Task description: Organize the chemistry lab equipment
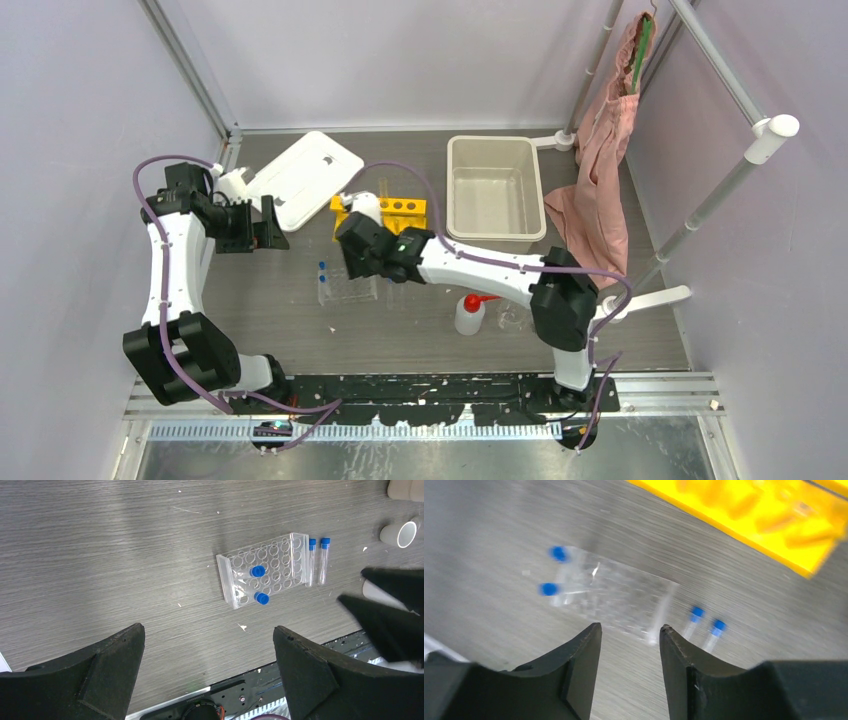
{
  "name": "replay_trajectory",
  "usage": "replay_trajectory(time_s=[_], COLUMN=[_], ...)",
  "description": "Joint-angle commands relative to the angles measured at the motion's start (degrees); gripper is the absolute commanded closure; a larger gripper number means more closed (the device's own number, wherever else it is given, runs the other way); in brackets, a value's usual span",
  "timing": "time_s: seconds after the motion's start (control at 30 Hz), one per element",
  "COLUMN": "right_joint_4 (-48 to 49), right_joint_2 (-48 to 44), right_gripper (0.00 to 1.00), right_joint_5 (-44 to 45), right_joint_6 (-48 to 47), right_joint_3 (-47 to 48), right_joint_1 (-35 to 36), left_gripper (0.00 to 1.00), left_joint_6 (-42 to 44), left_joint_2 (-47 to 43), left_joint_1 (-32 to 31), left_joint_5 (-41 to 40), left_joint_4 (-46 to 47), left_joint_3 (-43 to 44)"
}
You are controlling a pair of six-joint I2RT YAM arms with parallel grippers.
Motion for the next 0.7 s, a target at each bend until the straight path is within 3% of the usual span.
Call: replay_trajectory(time_s=[0.0, 0.33, 0.67], right_joint_4=[-7.91, -7.41, -3.22], right_joint_2=[-4.36, -3.10, -1.96], right_gripper=[0.50, 0.51, 0.52], right_joint_5=[0.75, -1.30, -5.76], right_joint_6=[9.25, 11.69, 13.21], right_joint_3=[-7.50, -14.05, -14.83], right_joint_1=[-5.08, -8.76, -9.01], left_gripper=[0.00, 0.00, 0.00], left_joint_6=[0.38, 0.25, 0.12], left_joint_2=[-1.31, -2.00, -1.72], left_joint_1=[0.36, 0.37, 0.31], left_joint_5=[0.85, 0.77, 0.74], left_joint_4=[0.80, 0.16, 0.07], left_joint_3=[1.54, 1.76, 1.76])
